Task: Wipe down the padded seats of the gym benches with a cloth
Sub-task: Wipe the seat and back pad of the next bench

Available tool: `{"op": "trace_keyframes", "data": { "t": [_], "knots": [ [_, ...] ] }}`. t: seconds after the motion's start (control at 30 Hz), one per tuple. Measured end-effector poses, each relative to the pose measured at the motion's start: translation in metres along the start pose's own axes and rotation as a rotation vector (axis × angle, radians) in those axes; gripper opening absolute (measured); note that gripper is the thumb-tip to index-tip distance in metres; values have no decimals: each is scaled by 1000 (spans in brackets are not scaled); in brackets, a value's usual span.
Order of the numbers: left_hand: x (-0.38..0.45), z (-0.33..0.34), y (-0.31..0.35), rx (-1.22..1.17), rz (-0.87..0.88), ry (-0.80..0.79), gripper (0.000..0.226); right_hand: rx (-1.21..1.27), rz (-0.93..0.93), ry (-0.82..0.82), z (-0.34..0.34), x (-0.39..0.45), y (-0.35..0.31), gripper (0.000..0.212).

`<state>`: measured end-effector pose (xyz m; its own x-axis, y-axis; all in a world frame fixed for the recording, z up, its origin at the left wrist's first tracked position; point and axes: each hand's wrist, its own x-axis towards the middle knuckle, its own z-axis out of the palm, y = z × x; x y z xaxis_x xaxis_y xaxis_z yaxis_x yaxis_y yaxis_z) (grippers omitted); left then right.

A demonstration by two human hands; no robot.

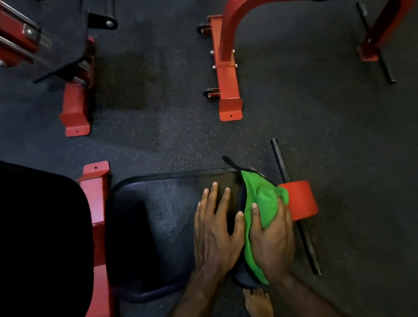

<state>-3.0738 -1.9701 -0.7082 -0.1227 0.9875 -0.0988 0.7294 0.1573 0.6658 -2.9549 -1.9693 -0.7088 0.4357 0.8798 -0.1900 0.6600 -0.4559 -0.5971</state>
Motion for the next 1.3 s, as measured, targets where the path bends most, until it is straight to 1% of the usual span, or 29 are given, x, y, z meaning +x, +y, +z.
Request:
{"op": "trace_keyframes", "data": {
  "t": [0.03, 0.13, 0.17, 0.2, 0.23, 0.27, 0.3, 0.33, 0.4, 0.43, 0.47, 0.53, 0.57, 0.6, 0.7, 0.73, 0.77, 0.8, 0.83, 0.87, 0.9, 0.97, 1.0, 1.03, 1.1, 1.2, 1.23, 1.3],
  "knots": [
    [-3, 0, 0, -1, 2, -6, 63, 2, -17, -16, -1, -14, 0, 72],
    [-10, 0, 2, 16, -10, -48, 62, -15, -289, -139, -12, -39, 27, 83],
    [-12, -1, 1, 22, -11, -58, 62, -34, -318, -148, -13, -38, 38, 81],
    [-14, -2, 1, 22, -7, -59, 62, -21, -264, -119, -14, -39, 42, 77],
    [-16, -1, 0, 20, 2, -53, 62, 28, -146, -64, -11, -42, 41, 74],
    [-19, -2, -2, 22, 11, -51, 63, 60, -39, -23, -6, -49, 33, 74],
    [-23, -3, -3, 26, 20, -59, 63, 43, 13, -24, 0, -60, 27, 77],
    [-24, -3, -4, 27, 25, -62, 63, 4, -12, -51, 3, -69, 21, 81],
    [-31, -7, -7, 18, 11, -67, 64, -37, -222, -141, 2, -83, 31, 84],
    [-34, -11, -8, 18, 0, -58, 64, -48, -295, -150, -3, -82, 39, 82],
    [-37, -13, -11, 23, -5, -44, 64, -50, -281, -137, -7, -80, 46, 80],
    [-47, -17, -19, 40, -8, -20, 64, -2, -83, -49, -5, -87, 45, 79],
    [-52, -18, -22, 46, -6, -21, 64, -20, -19, -25, 1, -96, 39, 80],
    [-58, -21, -24, 49, -1, -22, 63, -56, -40, -53, 6, -110, 33, 81],
    [-74, -28, -30, 10, -32, -33, 62, -326, -326, -204, 18, -138, 35, 78],
    [-80, -31, -32, 6, -55, -26, 65, -375, -385, -275, 16, -138, 37, 76],
    [-87, -34, -37, 0, -74, -14, 66, -414, -443, -305, 13, -137, 39, 73],
    [-93, -38, -41, -1, -103, 3, 65, -437, -501, -302, 8, -138, 38, 71],
    [-95, -45, -45, 0, -126, 41, 63, -421, -580, -279, 3, -135, 32, 71],
    [-97, -50, -47, -12, -151, 69, 59, -345, -651, -293, 0, -133, 26, 71],
    [-98, -59, -44, -41, -169, 99, 56, -211, -709, -312, -7, -131, 19, 70],
    [-90, -89, -25, -149, -216, 133, 48, 75, -749, -386, -26, -116, -6, 63],
    [-87, -109, -8, -227, -276, 97, 44, 157, -726, -423, -38, -106, -21, 59],
    [-89, -129, 12, -279, -317, 52, 42, 175, -712, -456, -57, -104, -38, 57],
    [-80, -161, 45, -328, -393, 11, 42, 186, -635, -557, -85, -90, -77, 61],
    [-72, -208, 96, -480, -573, -46, 45, 130, -595, -661, -141, -88, -140, 67],
    [-74, -220, 107, -533, -606, -57, 46, 120, -602, -685, -156, -88, -152, 67],
    [-78, -243, 129, -638, -598, -71, 50, 110, -615, -696, -193, -94, -174, 66]
  ]
}}
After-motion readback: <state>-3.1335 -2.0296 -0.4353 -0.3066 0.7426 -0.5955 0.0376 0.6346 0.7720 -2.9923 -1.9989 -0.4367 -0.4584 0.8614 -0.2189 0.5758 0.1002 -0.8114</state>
